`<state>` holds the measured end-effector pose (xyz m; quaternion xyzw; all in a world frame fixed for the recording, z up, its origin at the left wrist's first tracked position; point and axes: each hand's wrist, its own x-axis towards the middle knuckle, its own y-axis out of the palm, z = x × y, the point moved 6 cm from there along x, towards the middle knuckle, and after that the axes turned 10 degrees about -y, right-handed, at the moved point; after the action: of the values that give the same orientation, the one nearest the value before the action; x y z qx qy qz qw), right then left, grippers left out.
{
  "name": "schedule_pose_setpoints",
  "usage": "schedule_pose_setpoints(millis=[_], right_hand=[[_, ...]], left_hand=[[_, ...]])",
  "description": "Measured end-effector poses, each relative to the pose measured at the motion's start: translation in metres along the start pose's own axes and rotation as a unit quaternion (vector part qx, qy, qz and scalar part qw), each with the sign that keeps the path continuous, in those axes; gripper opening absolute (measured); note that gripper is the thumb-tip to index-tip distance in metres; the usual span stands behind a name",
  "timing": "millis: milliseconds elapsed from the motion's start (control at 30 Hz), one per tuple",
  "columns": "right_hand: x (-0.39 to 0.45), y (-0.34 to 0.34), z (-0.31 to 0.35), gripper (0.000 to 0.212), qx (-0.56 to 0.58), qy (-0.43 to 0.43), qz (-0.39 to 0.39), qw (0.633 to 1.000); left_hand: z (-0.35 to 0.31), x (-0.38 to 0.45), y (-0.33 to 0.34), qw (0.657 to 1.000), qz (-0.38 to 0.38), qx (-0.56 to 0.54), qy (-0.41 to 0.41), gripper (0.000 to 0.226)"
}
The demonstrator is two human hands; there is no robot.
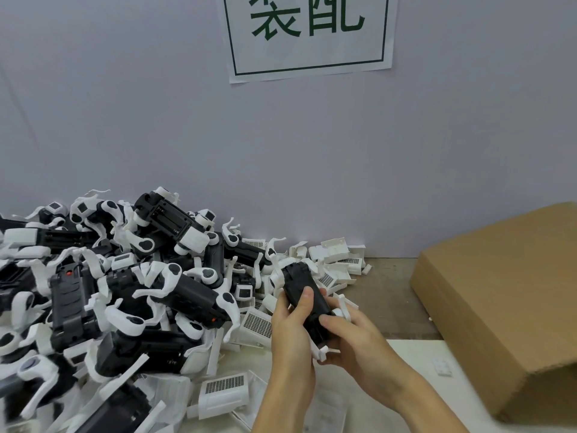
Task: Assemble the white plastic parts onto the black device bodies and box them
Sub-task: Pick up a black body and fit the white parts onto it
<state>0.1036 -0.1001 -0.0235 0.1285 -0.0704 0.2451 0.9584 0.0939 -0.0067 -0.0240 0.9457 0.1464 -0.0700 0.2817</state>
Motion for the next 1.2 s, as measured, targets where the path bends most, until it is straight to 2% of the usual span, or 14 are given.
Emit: schedule_pose_setpoints(millis=[100,167,400,667,867,1000,1100,1200], right_hand=[[0.002,-0.002,-0.002,0.041,0.009,-0.001,-0.004,1.0],[0.003,0.0,-0.002,0.033,0.021,-0.002,0.003,1.0],[0.004,-0.002,-0.007,0.038,0.035,-0.004,0.038,0.999],[0.005,-0.003,-0.01,0.04,0.016,0.004,0.035,0.999],[0.004,-0.005,-0.009,0.042,0.003,0.003,0.012,1.0],[0.004,-0.006,-0.007,0.04,0.055,0.003,-0.011,0.998],[0.005,-0.006,-0.005,0.041,0.07,-0.003,-0.021,0.997],[0.005,-0.014,-0.002,0.036,0.018,-0.025,-0.063,0.998]], left_hand=[[0.0,0.0,0.001,1.0,0.0,0.003,0.0,0.019],[0.0,0.0,0.001,1.0,-0.003,0.0,-0.001,0.02],[0.001,0.003,0.0,1.0,0.0,-0.012,-0.009,0.024],[0.002,0.003,-0.001,1.0,-0.005,-0.013,0.003,0.023],[0.0,0.003,-0.001,1.0,-0.006,0.01,0.019,0.022],[0.003,0.0,0.002,0.999,0.027,-0.04,-0.02,0.044],[0.004,0.0,0.001,0.998,0.029,-0.05,-0.027,0.038],[0.0,0.001,-0.002,0.997,0.007,-0.075,0.001,0.027]])
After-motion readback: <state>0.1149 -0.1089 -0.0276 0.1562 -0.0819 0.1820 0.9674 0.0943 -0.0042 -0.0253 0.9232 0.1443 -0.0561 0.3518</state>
